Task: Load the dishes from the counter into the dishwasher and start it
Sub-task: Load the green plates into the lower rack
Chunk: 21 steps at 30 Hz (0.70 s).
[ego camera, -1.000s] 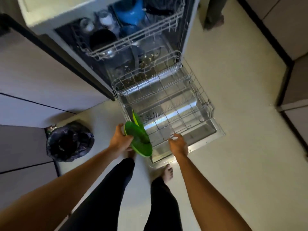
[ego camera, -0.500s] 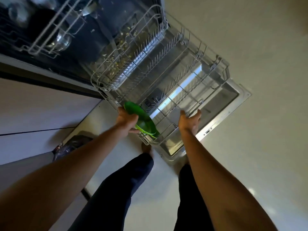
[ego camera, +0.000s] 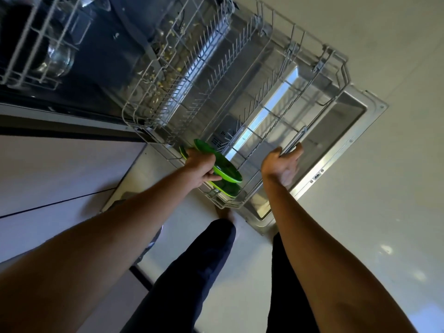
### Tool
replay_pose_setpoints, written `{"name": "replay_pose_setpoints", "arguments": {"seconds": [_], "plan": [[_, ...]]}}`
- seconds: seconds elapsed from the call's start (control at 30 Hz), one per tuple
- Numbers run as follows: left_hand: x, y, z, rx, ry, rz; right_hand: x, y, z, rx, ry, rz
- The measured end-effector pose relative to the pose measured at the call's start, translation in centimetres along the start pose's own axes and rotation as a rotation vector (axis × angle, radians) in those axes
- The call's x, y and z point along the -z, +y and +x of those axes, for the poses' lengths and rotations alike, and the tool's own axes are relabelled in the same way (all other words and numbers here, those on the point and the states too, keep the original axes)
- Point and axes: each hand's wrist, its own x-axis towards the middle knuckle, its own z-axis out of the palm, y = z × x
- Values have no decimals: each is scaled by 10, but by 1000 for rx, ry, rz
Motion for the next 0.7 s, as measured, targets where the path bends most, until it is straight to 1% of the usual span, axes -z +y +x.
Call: {"name": "replay_pose_setpoints", "arguments": {"seconds": [0.1, 0.23, 0.33, 0.5, 0.7], "plan": [[2, 1, 3, -2, -25, -8, -2, -1, -3, 18, 5, -2], [-5, 4, 2, 64, -48, -62, -1, 0, -1, 0, 6, -8], [-17, 2, 1, 68, -62, -67, -3, 1, -1, 5, 14, 13], [-26, -8, -7, 131, -119, -169, -4, 0, -1, -23, 9, 25], [-18, -12, -15, 105, -158, -127, 4, -4, -1, -45, -55, -8]]}}
